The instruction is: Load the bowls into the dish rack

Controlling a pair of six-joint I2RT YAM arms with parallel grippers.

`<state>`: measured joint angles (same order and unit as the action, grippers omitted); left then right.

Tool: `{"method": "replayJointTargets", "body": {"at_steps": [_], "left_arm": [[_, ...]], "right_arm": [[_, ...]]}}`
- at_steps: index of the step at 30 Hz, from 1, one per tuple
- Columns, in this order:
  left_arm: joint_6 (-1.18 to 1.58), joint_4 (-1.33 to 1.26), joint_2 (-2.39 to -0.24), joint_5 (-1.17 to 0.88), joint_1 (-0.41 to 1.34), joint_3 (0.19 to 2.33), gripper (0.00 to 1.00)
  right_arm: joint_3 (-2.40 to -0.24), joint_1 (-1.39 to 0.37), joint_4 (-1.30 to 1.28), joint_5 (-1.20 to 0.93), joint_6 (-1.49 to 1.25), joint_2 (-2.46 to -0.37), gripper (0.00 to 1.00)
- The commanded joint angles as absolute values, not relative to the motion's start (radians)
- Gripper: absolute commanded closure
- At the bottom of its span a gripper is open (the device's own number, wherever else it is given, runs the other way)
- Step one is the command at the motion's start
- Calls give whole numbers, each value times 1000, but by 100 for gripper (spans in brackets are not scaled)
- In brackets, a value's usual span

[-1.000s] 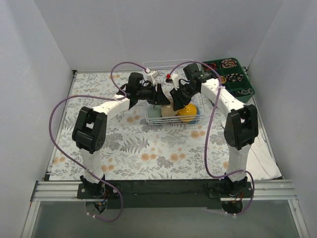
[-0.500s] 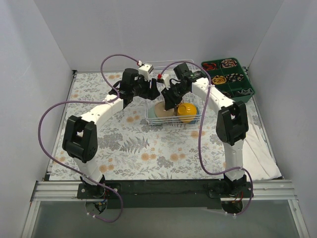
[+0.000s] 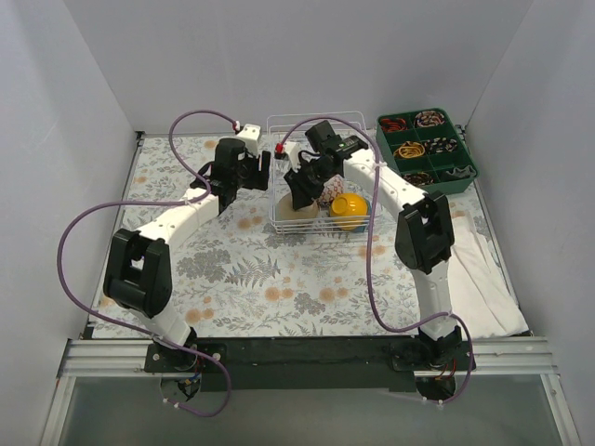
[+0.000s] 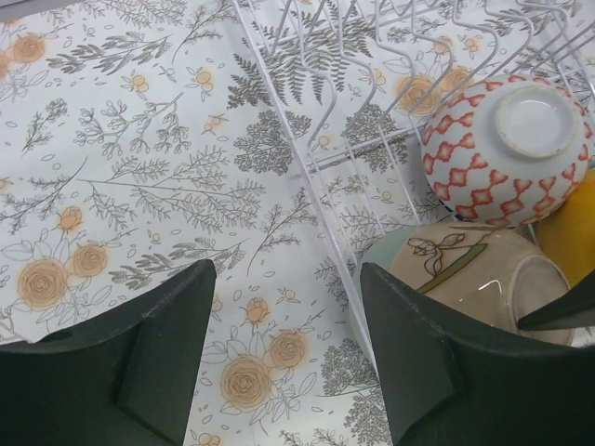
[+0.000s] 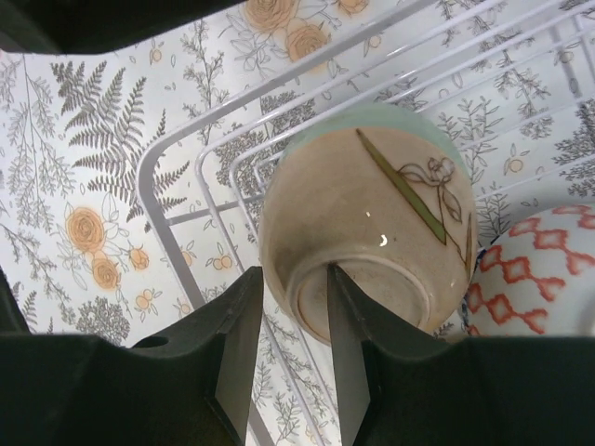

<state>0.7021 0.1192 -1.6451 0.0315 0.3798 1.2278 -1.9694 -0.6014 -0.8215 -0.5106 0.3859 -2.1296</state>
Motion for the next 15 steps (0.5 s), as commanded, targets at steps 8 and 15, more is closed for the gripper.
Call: {"method": "replayJointTargets", "body": {"at_steps": [8,15], "left_arm": [[690,78,-1542,152,377,1201,35],[548,-41,-1432,385,367,1128,6]], "right_arm": [[-2059,-678,-799,-512,364,-2148,57],[-2077,-666,-781,-457,337,-2066,48]]}}
